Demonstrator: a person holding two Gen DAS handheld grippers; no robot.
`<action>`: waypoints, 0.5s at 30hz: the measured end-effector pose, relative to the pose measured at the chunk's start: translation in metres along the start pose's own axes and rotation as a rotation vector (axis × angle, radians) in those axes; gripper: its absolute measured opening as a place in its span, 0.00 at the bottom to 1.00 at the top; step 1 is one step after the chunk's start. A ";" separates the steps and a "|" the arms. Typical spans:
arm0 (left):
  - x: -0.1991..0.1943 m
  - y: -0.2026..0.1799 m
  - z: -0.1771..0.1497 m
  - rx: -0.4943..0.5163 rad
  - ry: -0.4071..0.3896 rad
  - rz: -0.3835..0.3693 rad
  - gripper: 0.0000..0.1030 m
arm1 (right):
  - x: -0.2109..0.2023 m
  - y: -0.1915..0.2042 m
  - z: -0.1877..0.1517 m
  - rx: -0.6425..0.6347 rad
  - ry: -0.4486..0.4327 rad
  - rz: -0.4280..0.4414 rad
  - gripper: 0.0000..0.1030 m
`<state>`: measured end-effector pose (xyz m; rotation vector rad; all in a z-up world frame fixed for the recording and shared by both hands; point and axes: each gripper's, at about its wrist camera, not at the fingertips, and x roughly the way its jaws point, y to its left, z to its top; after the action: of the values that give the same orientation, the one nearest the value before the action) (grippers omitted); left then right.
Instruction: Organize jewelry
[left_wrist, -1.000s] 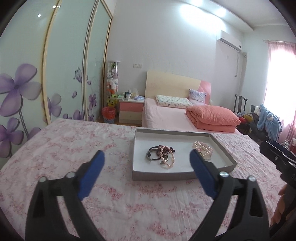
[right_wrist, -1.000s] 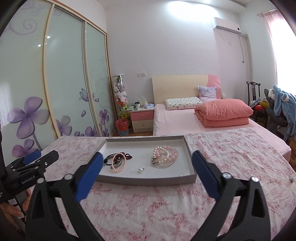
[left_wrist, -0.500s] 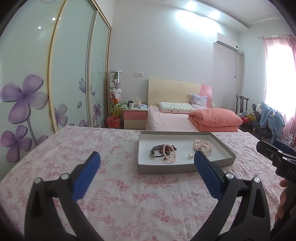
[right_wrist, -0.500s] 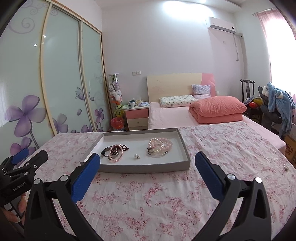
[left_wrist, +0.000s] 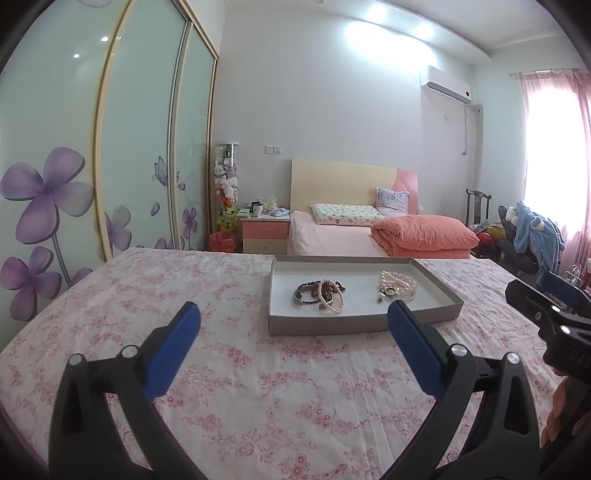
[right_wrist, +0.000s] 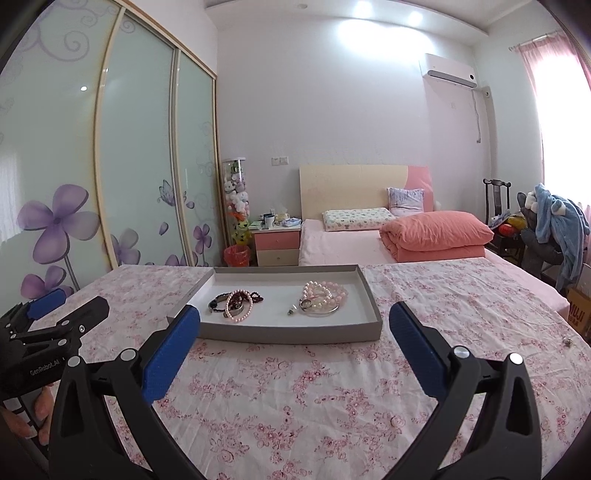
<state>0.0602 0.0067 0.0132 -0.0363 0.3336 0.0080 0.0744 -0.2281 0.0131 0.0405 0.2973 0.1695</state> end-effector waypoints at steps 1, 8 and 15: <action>0.000 -0.001 -0.001 0.002 0.000 0.000 0.96 | 0.000 0.000 -0.002 0.001 0.002 0.001 0.98; 0.001 -0.002 -0.004 0.000 0.005 -0.006 0.96 | 0.001 -0.004 -0.006 0.023 0.011 -0.002 0.98; 0.001 0.000 -0.005 -0.010 0.002 -0.007 0.96 | 0.000 -0.006 -0.005 0.034 0.009 0.001 0.98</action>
<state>0.0596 0.0060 0.0080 -0.0475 0.3351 0.0023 0.0739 -0.2337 0.0074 0.0736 0.3092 0.1659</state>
